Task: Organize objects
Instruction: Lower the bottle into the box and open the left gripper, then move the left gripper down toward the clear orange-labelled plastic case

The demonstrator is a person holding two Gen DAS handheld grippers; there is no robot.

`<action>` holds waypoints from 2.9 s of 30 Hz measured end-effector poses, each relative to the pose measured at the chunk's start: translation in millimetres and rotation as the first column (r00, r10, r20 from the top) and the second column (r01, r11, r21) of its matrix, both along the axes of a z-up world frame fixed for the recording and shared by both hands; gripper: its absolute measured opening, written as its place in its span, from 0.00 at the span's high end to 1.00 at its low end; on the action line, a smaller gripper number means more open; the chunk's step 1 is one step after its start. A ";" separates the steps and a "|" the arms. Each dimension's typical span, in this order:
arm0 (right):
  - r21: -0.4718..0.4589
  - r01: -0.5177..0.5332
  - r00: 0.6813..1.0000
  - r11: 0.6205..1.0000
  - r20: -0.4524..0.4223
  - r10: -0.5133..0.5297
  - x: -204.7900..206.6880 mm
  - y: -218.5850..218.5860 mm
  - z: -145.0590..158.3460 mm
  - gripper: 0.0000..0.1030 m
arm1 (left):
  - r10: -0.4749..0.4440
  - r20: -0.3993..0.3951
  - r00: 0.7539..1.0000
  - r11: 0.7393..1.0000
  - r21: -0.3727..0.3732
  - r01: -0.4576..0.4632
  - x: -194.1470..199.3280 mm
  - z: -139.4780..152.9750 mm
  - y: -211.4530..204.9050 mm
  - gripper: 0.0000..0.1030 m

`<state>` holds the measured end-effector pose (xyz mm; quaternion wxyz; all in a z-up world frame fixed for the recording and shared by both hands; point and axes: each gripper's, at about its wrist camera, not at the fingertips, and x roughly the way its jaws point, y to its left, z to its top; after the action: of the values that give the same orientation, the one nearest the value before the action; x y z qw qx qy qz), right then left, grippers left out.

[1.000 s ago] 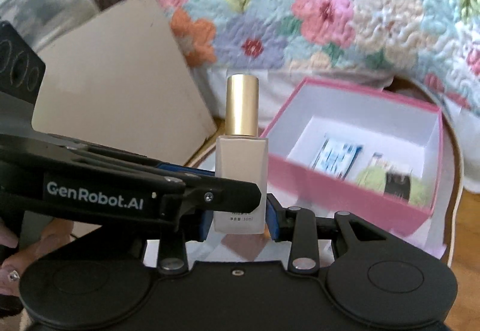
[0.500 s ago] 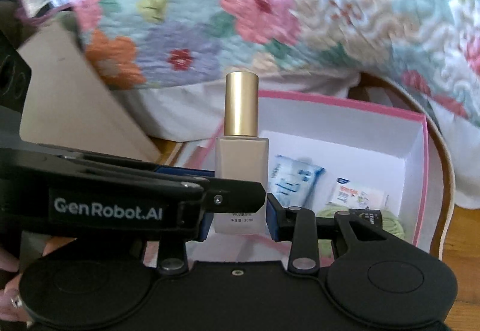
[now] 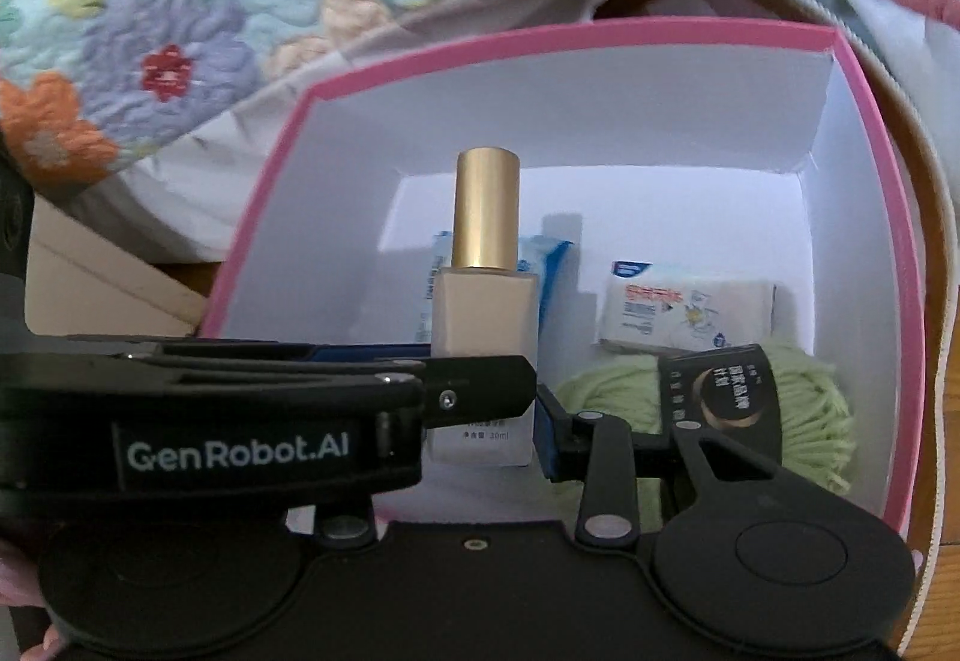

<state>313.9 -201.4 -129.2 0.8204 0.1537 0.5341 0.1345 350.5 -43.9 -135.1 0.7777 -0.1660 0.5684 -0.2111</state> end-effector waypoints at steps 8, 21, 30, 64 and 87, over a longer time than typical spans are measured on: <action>0.099 -0.017 0.991 0.995 -0.131 0.029 15.3 -3.0 -22.3 0.51 | 0.029 -0.076 0.997 0.999 -0.034 -0.032 10.6 -24.3 7.2 0.63; -0.058 -0.076 0.997 0.995 -0.022 0.075 2.0 8.5 1.9 0.51 | 0.093 -0.037 0.995 0.995 -0.041 -0.094 -1.9 -16.9 20.4 0.65; -0.047 -0.096 0.982 0.994 0.160 0.103 -40.1 -7.6 33.2 0.50 | 0.093 0.016 0.996 0.994 0.052 -0.094 -30.1 23.0 34.7 0.60; -0.258 -0.188 0.903 0.948 0.333 0.270 -227.2 -2.0 185.2 0.10 | -0.010 0.217 0.976 0.978 0.207 -0.036 -233.1 169.3 48.8 0.18; -0.219 -0.203 0.904 0.954 0.333 0.268 -230.1 -11.9 44.5 0.11 | -0.095 0.185 0.978 0.974 0.218 0.054 -210.5 51.2 18.8 0.15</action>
<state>83.8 -213.4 -84.7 0.8922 -0.0138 0.3996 0.2102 140.0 -25.1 -83.9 0.8341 -0.0393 0.5150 -0.1937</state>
